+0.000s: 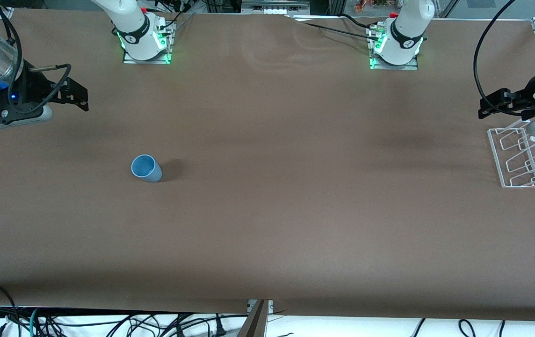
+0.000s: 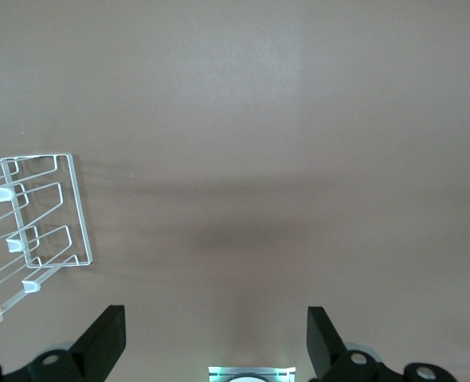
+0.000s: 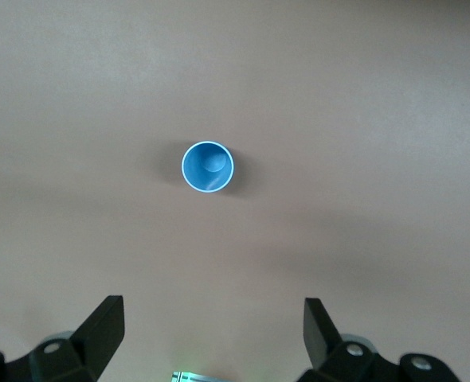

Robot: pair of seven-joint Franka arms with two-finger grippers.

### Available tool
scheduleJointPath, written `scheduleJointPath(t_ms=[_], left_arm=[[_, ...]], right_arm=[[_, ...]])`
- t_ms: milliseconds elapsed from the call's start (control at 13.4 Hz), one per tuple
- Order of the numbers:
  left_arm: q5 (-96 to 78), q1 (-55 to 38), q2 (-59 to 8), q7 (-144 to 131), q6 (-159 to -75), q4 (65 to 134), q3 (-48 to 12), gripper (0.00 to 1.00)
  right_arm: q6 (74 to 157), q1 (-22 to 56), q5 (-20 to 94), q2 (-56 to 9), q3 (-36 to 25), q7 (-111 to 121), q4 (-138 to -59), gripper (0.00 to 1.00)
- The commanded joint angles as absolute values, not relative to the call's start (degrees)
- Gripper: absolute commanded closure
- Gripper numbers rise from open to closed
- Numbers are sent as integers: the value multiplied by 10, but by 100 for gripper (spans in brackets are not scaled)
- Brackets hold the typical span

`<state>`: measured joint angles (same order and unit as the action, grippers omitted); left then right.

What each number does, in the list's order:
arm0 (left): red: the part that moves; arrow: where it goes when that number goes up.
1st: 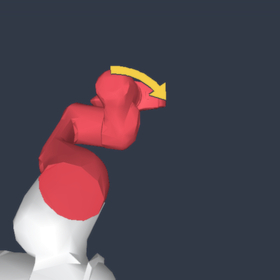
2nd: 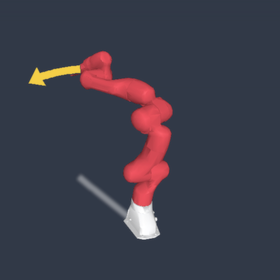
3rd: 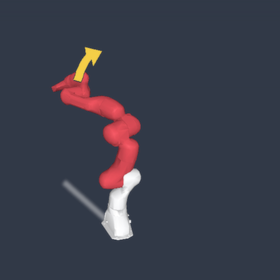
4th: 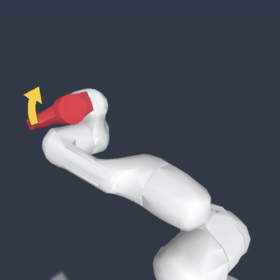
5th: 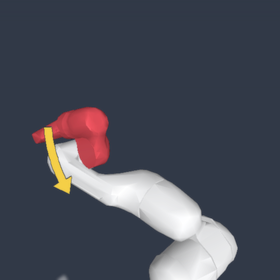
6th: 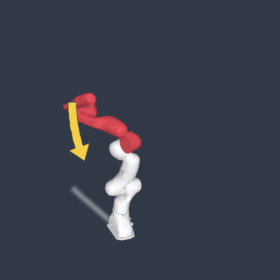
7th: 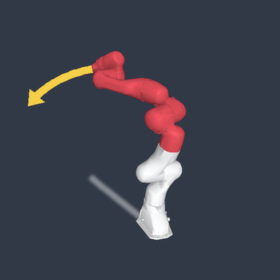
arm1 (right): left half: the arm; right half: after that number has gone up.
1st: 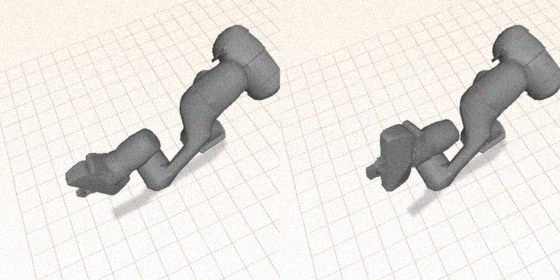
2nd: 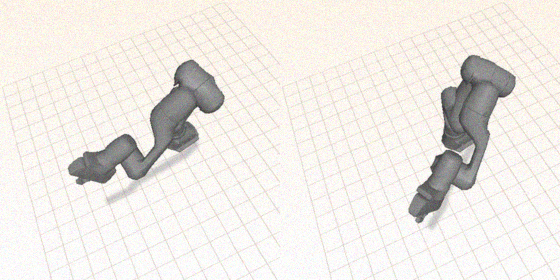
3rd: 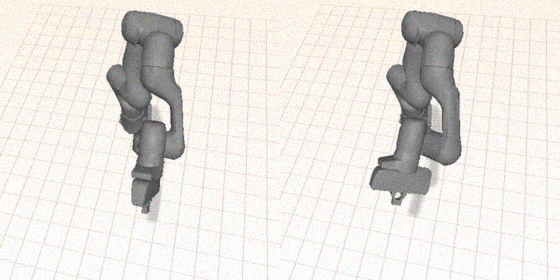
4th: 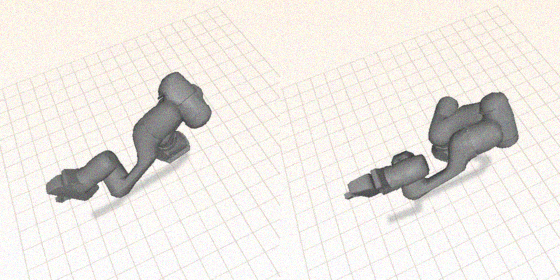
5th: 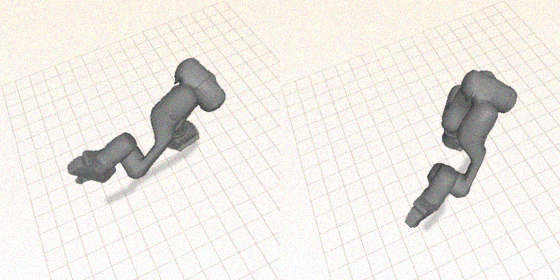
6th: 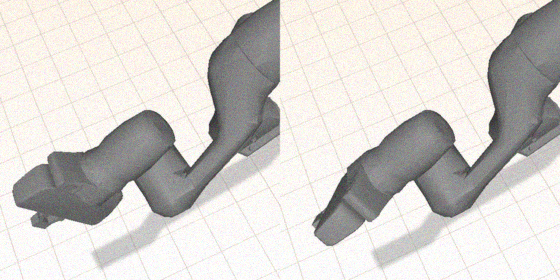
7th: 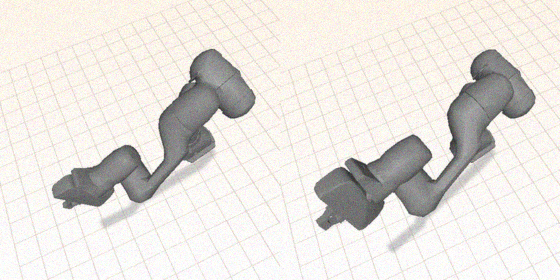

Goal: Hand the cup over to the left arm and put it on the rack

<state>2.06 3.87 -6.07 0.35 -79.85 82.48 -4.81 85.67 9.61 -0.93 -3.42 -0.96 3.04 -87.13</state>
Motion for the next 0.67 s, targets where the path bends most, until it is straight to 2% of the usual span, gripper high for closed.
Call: scheduleJointPath(t_ms=[0, 595], left_arm=[[11, 40, -69, -3, -786, 806, -49, 0], [11, 40, -71, -3, -786, 806, -49, 0]], right_arm=[[840, 87, -9, -41, -4, 41, -861, 1], [839, 87, -14, -47, -4, 40, -860, 1]])
